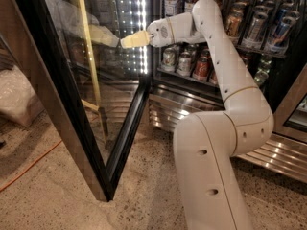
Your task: Open left fridge door
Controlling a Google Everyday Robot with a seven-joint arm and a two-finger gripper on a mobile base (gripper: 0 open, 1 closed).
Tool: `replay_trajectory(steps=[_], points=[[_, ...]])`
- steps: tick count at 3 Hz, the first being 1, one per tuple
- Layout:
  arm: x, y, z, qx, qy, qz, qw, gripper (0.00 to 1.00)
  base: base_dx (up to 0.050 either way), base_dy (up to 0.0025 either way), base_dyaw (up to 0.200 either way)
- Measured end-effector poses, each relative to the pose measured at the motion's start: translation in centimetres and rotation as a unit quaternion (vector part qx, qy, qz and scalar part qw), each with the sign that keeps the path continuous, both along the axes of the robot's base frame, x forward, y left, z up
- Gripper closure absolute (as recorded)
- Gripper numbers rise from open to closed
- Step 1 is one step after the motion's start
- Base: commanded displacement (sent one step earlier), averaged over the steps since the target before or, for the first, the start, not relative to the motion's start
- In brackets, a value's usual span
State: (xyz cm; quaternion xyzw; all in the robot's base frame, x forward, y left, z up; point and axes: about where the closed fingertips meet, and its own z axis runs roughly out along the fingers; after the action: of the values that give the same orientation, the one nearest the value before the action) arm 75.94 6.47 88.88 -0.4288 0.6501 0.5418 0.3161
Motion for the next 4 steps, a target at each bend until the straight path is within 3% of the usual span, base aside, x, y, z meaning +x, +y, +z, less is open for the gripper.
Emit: replay_trajectory(steps=[1, 2, 3, 4], points=[[2.9, 0.2, 0.4, -0.002, -0.018, -0.071, 0.9973, 1.00, 0.000, 0.00000, 0.000], [3.4, -0.3, 3.7, 0.015, -0.059, -0.127, 0.9900, 1.00, 0.000, 0.00000, 0.000], [2.6, 0.4, 2.5, 0.045, -0.053, -0.153, 0.9858, 1.00, 0.000, 0.00000, 0.000], [1.7, 2.3, -0.7, 0.037, -0.024, -0.143, 0.9888, 1.00, 0.000, 0.00000, 0.000]])
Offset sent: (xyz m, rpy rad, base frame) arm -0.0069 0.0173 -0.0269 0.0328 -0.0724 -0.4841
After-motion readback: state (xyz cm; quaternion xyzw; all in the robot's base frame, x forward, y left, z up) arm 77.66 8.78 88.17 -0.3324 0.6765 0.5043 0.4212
